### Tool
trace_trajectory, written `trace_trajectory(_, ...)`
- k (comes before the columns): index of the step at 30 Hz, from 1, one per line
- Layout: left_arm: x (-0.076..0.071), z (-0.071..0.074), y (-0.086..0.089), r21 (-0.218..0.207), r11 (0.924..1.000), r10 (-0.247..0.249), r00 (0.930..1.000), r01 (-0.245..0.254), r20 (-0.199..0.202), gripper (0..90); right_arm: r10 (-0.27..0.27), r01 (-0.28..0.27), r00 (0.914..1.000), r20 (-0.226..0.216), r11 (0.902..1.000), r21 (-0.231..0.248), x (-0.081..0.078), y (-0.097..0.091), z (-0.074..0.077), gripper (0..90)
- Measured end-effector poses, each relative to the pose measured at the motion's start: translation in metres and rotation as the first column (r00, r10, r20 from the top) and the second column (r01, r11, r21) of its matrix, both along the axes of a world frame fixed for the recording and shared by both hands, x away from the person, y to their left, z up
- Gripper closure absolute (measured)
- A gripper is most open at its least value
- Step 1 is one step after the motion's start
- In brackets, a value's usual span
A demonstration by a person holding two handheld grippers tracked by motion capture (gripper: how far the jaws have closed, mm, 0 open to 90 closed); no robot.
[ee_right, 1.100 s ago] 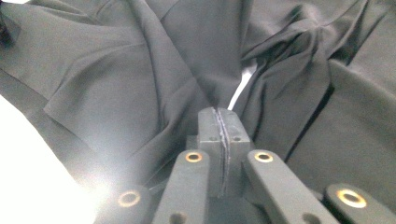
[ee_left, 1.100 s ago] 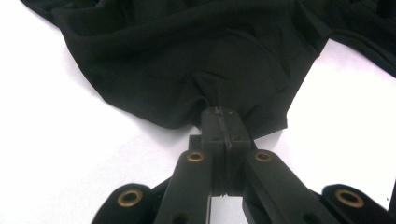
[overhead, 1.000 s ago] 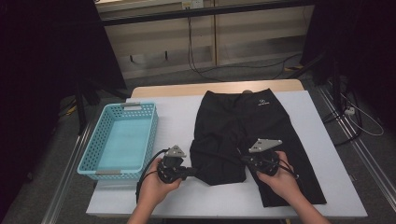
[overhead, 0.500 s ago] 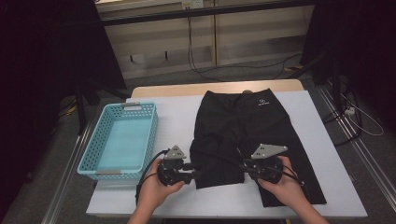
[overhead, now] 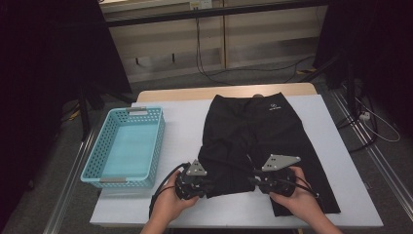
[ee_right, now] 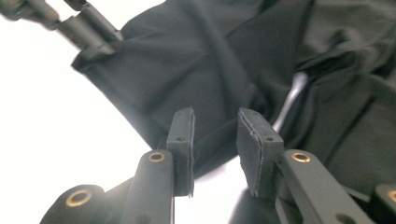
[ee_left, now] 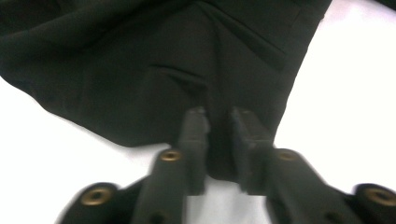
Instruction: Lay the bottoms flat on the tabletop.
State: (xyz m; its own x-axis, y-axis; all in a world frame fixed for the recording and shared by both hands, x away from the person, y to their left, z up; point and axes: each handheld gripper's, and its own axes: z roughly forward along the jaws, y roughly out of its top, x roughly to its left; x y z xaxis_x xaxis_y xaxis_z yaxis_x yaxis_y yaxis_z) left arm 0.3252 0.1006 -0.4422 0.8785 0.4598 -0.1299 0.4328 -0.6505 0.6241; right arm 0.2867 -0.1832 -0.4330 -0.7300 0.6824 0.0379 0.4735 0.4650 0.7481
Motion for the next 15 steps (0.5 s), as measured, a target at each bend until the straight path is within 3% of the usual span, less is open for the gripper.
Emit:
trace_trajectory(4, 0.001, 0.003, 0.003, 0.015, 0.9999, -0.006, 0.9998, 0.006, -0.019, 88.7, 0.045, -0.046, 0.9988, -0.022, 0.9972, -0.059, -0.002, 0.008, -0.007, 66.8)
trace_trajectory(7, 0.003, 0.007, 0.01, -0.033, 0.9993, 0.015, 0.9988, -0.017, -0.047, 88.7, 0.052, -0.055, 0.9983, -0.024, 0.9939, -0.096, -0.002, 0.011, -0.012, 67.0)
trace_trajectory(12, 0.008, 0.016, 0.025, -0.093, 0.9944, 0.043, 0.9965, -0.05, -0.071, 88.7, 0.045, -0.048, 0.9986, -0.027, 0.9936, -0.102, -0.001, 0.01, -0.014, 68.2)
trace_trajectory(13, 0.008, 0.017, 0.027, -0.095, 0.9941, 0.047, 0.9967, -0.053, -0.067, 88.7, 0.045, -0.048, 0.9987, -0.025, 0.9929, -0.109, -0.001, 0.011, -0.014, 69.9)
trace_trajectory(15, 0.009, 0.016, 0.029, -0.098, 0.9934, 0.052, 0.9956, -0.06, -0.078, 88.7, 0.057, -0.06, 0.9981, -0.025, 0.9904, -0.124, -0.002, 0.012, -0.015, 82.3)
